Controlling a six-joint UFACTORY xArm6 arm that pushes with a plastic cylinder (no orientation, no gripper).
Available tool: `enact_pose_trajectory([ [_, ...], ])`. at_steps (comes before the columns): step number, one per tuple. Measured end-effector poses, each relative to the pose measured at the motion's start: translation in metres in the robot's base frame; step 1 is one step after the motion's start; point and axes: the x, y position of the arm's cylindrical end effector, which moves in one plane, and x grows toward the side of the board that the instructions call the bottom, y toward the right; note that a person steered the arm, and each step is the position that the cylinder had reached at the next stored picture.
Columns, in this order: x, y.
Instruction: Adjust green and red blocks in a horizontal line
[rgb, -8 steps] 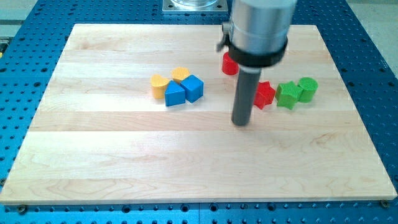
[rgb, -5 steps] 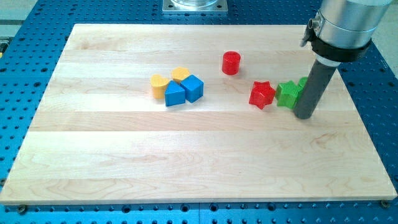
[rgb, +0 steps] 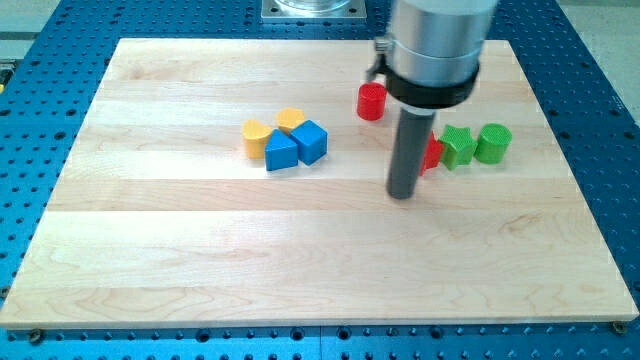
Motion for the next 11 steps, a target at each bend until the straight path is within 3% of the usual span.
enact_pose_trajectory([
  [1,-0.002,0.027],
  [3,-0.018,0.013],
  [4,-0.018,-0.003],
  [6,-0.022,-0.107],
  [8,-0.027,-0.114],
  [9,-0.041,-0.099],
  [11,-0.103,-0.141],
])
